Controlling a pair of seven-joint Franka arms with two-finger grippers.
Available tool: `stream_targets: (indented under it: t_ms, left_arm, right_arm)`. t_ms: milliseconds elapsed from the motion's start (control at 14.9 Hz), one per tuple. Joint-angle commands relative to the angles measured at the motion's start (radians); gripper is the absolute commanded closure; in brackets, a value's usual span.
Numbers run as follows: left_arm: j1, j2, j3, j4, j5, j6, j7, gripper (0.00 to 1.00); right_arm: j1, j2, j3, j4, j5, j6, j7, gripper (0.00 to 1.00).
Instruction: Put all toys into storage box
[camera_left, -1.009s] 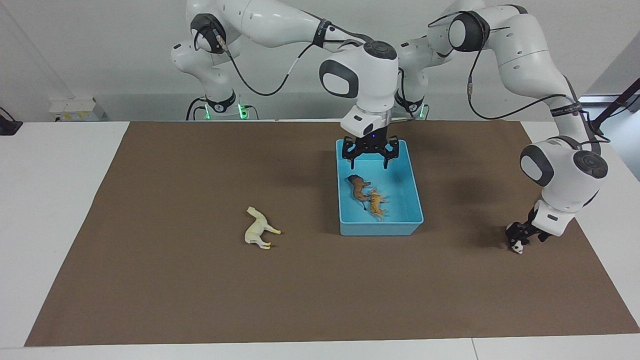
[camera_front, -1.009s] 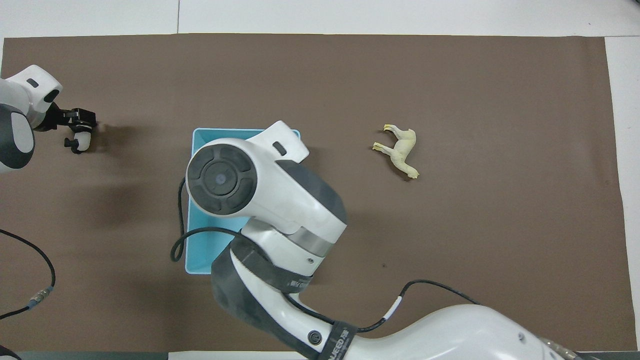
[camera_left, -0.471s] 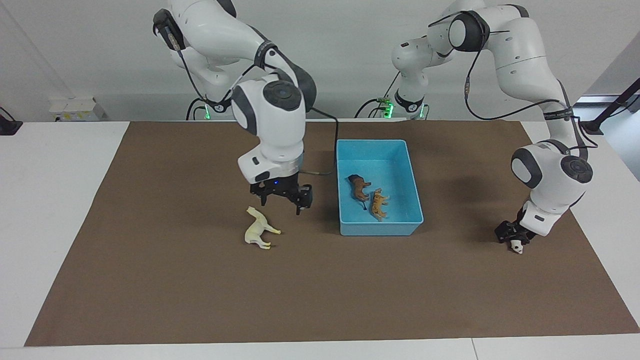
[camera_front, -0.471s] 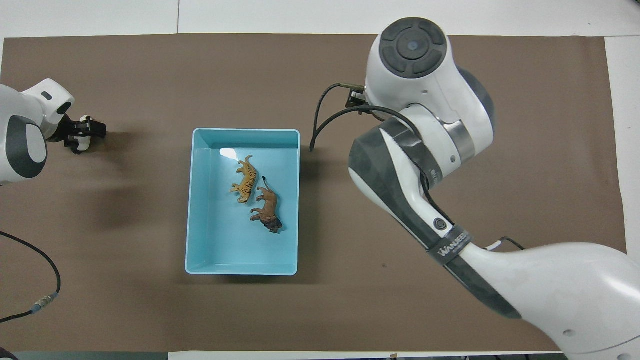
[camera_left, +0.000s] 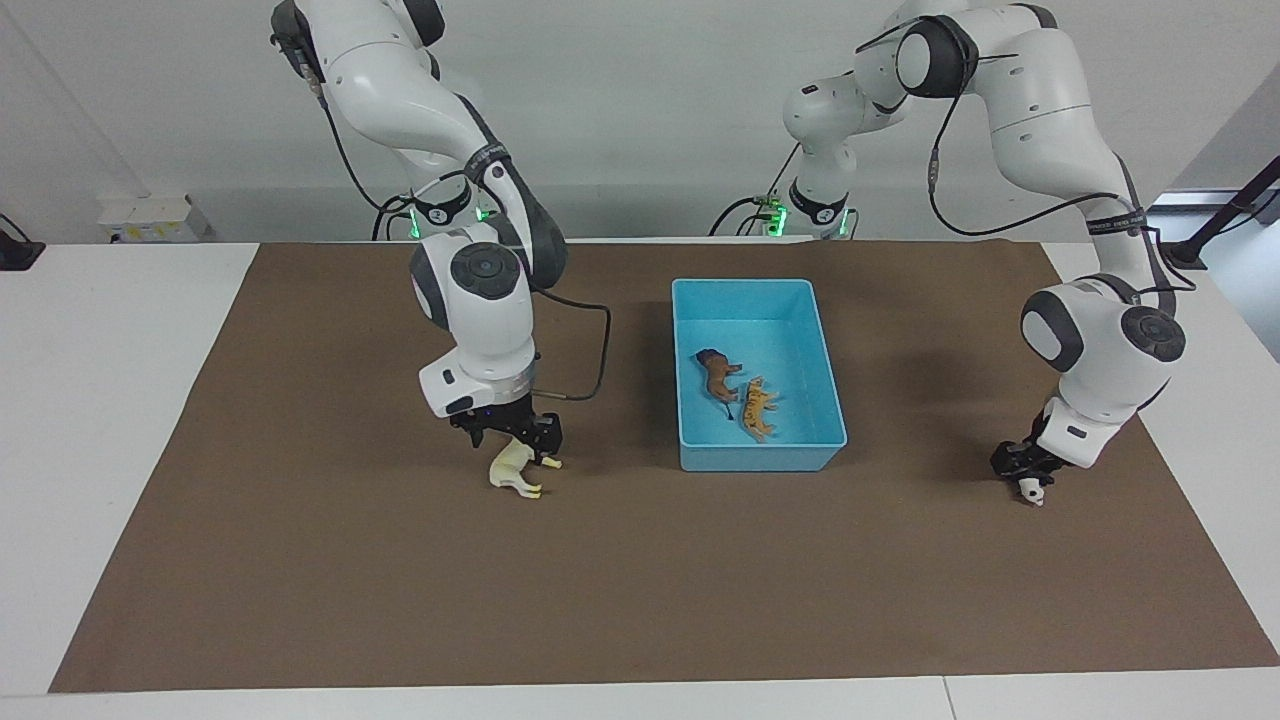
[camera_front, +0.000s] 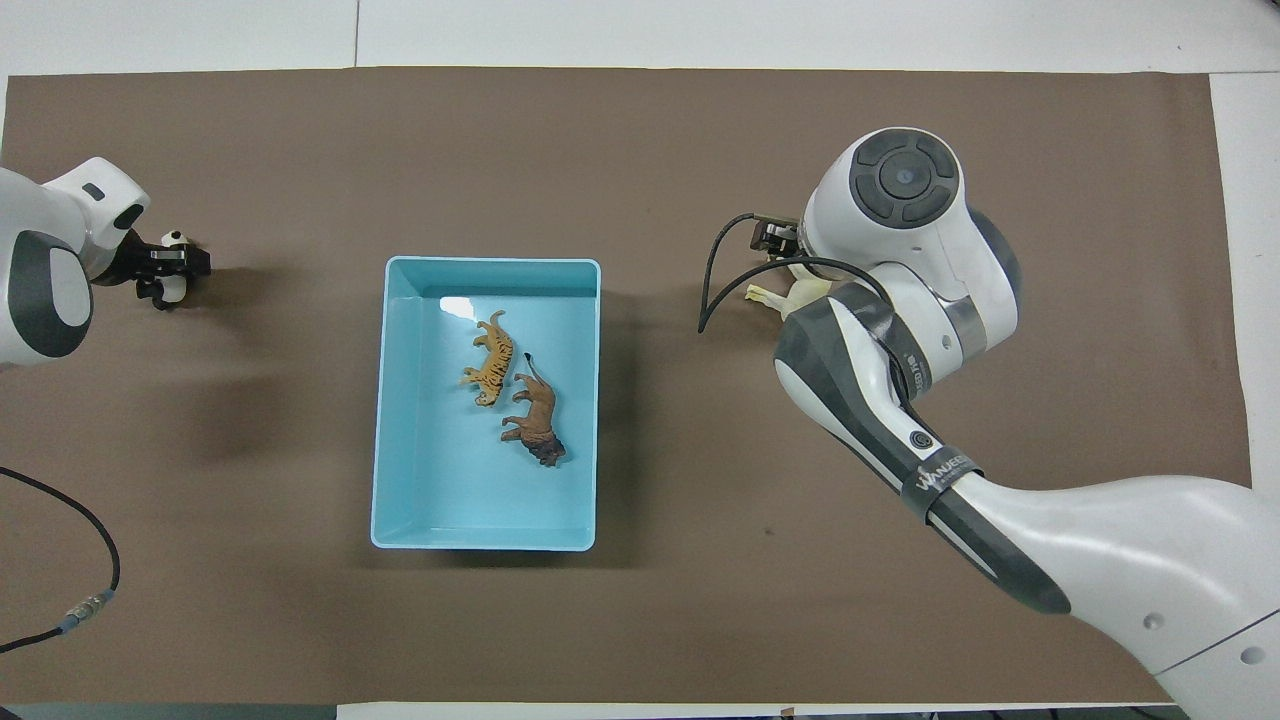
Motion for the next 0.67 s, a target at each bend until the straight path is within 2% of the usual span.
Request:
stream_targets:
  t_ms: [0,67,336,471,605]
  left_arm:
    - [-0.037,-0.013,0.0,0.117,-0.021,-0.183,-0.072,0.88]
    - [-0.066,-0.022,0.0,0.143,-0.025,-0.243,-0.13,0.88]
    - [-0.178,-0.178,-0.008,0.122,-0.09,-0.447,-0.385,0.88]
    - [-0.244,-0.248,-0.008,0.116,-0.123,-0.524,-0.518,0.88]
    - [-0.343,-0.281,-0.01,0.107,-0.127,-0.572,-0.664,0.88]
  right_arm:
    - [-0.031,-0.021,0.009,-0.076,-0.012,0.071,-0.014,0.0]
    - [-0.035,-0.01,0.007,-0.084,-0.012,0.098,-0.014,0.0]
    - [-0.034,0.031,0.006,-0.082,-0.013,0.148,-0.006,0.0]
    - [-0.038,0.059,0.001,-0.084,-0.017,0.19,-0.006,0.0]
    - [-0.044,0.063,0.0,-0.09,-0.017,0.204,-0.008,0.0]
